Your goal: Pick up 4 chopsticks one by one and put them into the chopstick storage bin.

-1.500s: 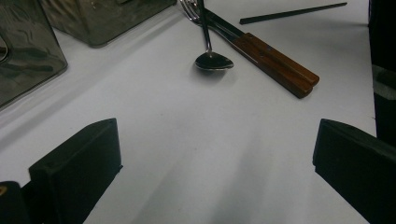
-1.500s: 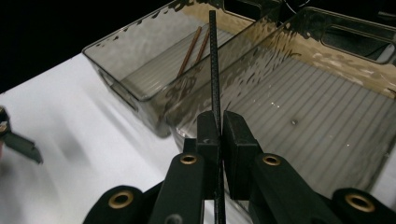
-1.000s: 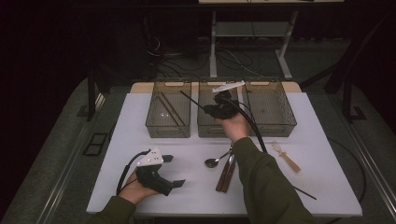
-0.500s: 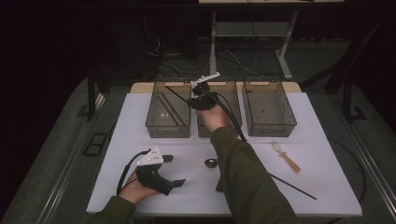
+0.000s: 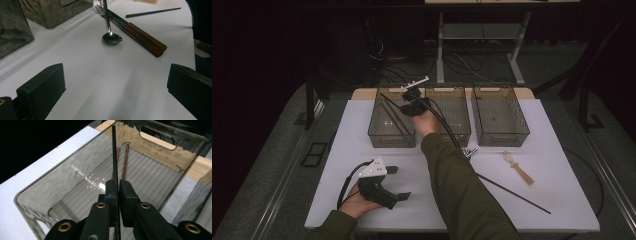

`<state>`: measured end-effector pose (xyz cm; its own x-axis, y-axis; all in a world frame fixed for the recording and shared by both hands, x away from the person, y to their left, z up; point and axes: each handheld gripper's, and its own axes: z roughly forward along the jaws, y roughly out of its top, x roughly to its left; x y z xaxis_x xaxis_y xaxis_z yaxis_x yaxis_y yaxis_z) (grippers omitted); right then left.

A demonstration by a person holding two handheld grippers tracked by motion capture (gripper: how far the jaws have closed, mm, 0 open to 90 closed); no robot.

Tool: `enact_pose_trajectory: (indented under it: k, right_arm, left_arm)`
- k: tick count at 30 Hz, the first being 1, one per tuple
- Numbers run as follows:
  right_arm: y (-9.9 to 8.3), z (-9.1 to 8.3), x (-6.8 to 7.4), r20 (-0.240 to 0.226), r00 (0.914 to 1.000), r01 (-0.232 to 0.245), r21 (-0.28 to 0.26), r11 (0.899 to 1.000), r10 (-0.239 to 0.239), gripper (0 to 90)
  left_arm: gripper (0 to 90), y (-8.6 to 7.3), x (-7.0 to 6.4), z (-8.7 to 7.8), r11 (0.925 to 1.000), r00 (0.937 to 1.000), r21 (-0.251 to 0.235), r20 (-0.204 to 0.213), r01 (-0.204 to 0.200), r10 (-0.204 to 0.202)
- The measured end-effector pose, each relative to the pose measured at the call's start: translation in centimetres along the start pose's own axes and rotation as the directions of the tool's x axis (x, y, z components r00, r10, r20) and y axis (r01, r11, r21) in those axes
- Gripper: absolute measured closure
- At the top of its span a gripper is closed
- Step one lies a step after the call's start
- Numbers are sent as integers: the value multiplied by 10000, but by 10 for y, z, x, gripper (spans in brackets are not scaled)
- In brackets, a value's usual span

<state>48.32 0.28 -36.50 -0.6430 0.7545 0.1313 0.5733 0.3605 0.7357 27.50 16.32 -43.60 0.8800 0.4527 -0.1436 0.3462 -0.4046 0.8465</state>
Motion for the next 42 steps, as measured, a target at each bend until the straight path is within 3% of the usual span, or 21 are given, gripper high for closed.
enact_pose_trajectory:
  k: [8,12,14,19,24,35,42]
  right_arm:
    - [1,15,8,173,9998,-89,241,9997,85,852]
    - [0,20,11,-62,10000,-65,325,9995,67,842]
    - [-1,20,11,-115,9999,-56,291,9996,60,779]
    - [1,13,9,-260,9996,-64,141,9999,68,619]
    - [3,5,9,-484,9988,-72,5,10000,72,518]
    - [-2,-15,8,-1217,9915,432,-259,9987,-460,422]
    - [-14,-35,2,-1401,9874,698,-348,9970,-740,352]
  left_arm:
    - [2,0,0,0,10000,10000,-52,78,-6,6]
    - [2,0,-1,0,10000,9999,-35,94,41,-41]
    - [2,0,-1,0,10000,9999,-34,97,36,-36]
    - [2,0,0,0,10000,9999,6,104,12,-12]
    - [2,0,0,0,10000,10000,-67,87,-46,47]
    - [2,0,0,0,10000,10000,-22,68,-21,22]
    - [2,0,0,1,10000,10000,68,62,-28,27]
